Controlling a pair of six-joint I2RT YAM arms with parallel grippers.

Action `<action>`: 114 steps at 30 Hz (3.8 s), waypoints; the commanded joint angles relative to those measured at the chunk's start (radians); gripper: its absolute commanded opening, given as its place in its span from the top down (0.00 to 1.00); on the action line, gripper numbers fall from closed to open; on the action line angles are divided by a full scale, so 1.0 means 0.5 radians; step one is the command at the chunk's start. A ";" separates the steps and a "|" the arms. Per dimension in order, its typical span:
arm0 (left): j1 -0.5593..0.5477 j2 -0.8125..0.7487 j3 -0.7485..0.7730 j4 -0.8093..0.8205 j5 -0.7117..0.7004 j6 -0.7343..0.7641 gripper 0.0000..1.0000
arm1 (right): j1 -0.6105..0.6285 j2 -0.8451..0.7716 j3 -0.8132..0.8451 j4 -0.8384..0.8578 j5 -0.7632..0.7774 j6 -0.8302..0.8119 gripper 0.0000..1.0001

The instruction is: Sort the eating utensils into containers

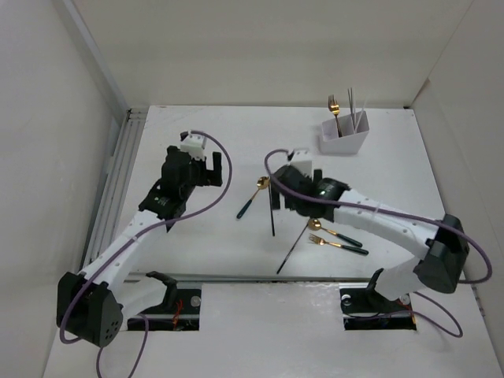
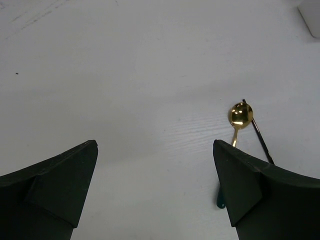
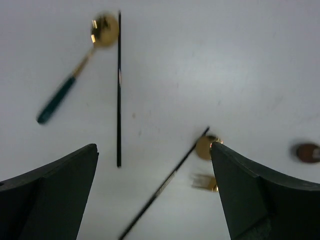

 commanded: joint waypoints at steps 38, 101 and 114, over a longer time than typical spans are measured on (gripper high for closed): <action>0.289 -0.913 -0.426 0.209 0.499 -0.544 0.00 | 0.263 0.205 -0.784 0.071 -0.346 1.535 0.51; 0.427 0.381 0.608 0.053 0.870 -0.038 0.01 | -1.818 0.683 0.467 2.329 -1.714 -1.656 1.00; 0.427 0.949 1.052 0.059 0.870 -0.019 0.01 | -1.913 1.036 0.296 3.056 -1.764 -1.432 1.00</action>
